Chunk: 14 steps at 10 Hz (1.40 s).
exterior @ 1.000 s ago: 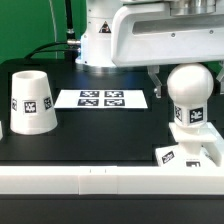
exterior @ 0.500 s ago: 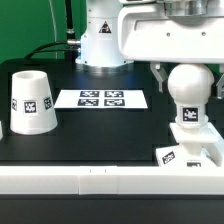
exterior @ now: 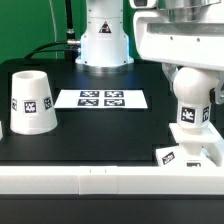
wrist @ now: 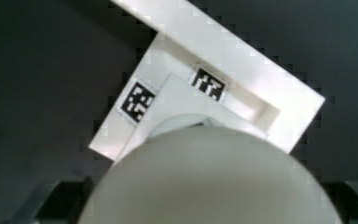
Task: Assemble lamp
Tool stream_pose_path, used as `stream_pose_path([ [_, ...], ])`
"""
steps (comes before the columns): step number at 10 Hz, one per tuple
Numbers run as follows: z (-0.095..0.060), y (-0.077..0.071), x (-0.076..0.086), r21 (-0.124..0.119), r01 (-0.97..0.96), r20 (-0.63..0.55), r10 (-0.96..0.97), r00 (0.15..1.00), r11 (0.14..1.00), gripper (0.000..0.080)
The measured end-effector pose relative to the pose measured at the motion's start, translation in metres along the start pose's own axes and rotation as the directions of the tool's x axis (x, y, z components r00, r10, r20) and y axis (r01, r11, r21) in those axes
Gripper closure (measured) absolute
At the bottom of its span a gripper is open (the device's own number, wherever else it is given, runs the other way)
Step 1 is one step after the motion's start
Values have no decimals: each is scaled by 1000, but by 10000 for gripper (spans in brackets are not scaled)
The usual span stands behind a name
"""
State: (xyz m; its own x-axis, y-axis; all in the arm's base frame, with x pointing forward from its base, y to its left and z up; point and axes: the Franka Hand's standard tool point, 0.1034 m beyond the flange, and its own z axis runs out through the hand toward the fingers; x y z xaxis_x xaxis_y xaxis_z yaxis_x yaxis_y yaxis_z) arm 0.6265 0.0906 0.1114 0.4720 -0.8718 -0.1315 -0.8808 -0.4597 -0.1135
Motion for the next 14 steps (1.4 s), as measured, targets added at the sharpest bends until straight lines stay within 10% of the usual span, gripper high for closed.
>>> stream_pose_path([
  [5,0,-3,-5,12,-223,33,223,974,975,215],
  [14,-4,-2,-7,25,409,23,-410,912,912,101],
])
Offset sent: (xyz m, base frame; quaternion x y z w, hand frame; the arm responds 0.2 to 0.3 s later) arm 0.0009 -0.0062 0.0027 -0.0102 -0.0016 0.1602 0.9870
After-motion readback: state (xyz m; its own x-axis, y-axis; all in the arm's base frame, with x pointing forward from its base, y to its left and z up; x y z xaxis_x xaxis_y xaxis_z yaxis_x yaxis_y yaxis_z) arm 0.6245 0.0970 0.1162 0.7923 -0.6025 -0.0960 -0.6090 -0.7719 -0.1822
